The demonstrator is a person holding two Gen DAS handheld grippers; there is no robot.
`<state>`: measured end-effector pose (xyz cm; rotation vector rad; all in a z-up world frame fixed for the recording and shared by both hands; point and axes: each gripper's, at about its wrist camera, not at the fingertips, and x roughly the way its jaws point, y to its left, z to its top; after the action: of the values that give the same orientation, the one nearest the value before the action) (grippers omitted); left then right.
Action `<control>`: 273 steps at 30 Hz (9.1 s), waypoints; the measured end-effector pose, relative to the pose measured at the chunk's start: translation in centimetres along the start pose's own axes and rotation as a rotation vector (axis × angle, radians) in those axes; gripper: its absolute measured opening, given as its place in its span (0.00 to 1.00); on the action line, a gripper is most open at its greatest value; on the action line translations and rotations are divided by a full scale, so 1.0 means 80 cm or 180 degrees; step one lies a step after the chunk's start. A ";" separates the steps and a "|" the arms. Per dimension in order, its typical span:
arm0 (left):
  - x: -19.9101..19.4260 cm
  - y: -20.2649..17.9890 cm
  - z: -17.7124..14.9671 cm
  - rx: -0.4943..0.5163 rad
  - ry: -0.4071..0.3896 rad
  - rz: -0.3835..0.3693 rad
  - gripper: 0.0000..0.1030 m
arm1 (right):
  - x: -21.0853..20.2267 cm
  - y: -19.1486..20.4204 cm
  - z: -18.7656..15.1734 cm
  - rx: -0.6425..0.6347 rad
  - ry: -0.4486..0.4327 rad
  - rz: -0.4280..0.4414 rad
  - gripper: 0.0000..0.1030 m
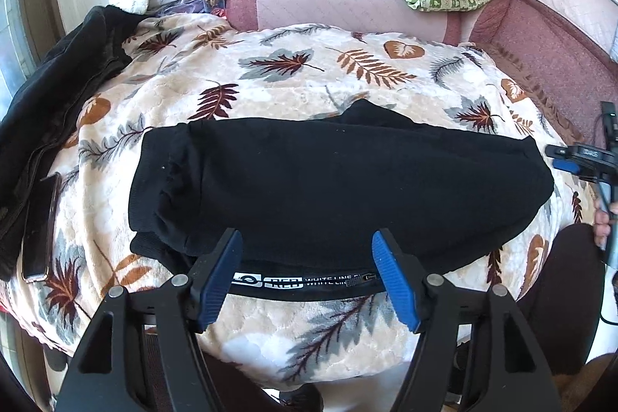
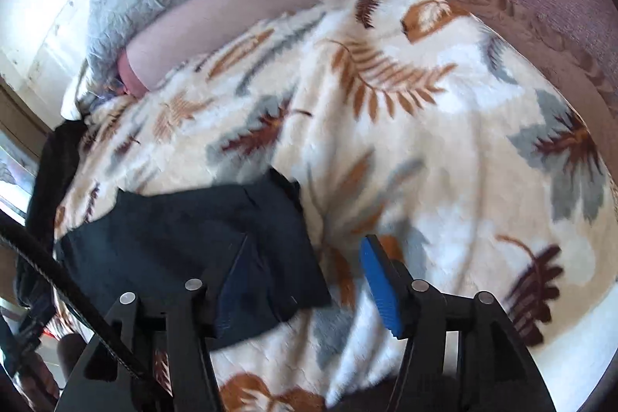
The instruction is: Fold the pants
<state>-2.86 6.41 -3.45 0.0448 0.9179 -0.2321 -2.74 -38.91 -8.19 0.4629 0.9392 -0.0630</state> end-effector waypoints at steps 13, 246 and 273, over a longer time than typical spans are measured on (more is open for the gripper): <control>0.006 0.016 -0.009 -0.0194 0.0074 0.0004 0.67 | 0.074 0.093 -0.019 -0.0990 0.0237 -0.0678 0.22; 0.258 -0.424 0.140 0.1888 0.1388 -0.1485 0.24 | 0.037 0.041 -0.105 0.0822 -0.0432 0.0604 0.61; 0.180 -0.223 0.167 0.0369 0.0894 -0.1828 0.20 | -0.008 0.207 -0.089 -0.0770 -0.0448 0.0458 0.16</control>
<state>12.08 -15.36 -5.66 -0.0835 1.1833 -0.8286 -4.40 -21.17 -5.34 0.2963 0.7614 0.1458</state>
